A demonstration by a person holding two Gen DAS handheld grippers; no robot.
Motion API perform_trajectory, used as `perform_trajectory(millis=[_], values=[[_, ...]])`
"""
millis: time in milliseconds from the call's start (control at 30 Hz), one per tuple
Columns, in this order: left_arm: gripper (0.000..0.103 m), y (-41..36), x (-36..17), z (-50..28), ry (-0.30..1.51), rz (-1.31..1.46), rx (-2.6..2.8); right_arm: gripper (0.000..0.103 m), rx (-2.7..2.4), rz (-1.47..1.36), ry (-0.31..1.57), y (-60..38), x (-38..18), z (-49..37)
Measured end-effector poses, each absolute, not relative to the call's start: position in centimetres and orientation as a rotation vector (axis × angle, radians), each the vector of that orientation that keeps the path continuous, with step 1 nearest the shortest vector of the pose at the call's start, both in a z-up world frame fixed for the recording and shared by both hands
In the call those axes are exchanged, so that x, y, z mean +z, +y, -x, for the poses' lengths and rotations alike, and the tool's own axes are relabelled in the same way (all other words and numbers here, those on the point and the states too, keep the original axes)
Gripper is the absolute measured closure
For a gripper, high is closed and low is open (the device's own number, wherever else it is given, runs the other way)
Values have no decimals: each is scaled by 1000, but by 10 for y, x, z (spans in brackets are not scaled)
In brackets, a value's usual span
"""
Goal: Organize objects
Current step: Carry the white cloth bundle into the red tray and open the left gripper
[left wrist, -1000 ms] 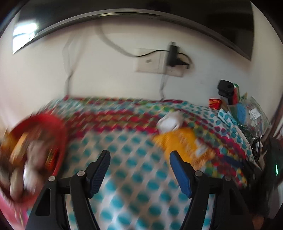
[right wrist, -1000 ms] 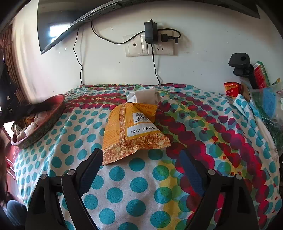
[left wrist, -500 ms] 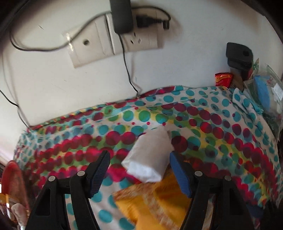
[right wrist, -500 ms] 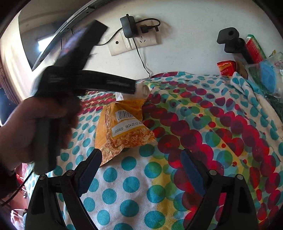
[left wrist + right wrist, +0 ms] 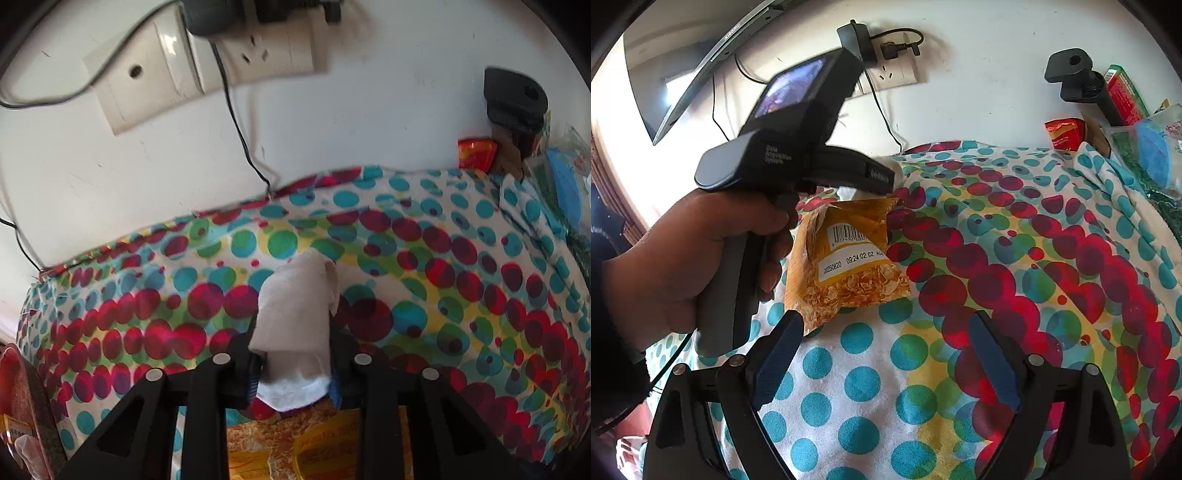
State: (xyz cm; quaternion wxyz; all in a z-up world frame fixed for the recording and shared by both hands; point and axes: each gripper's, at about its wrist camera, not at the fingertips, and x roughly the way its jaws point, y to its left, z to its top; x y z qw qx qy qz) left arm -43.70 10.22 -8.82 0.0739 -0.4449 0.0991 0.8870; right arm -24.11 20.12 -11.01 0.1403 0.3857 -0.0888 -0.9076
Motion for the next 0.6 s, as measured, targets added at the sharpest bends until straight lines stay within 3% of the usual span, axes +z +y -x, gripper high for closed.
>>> perform_trajectory(millis=[600], values=[[76,62,-45,423,260,1247,2881,6,-2628,-1117,-221,196,-109,241]])
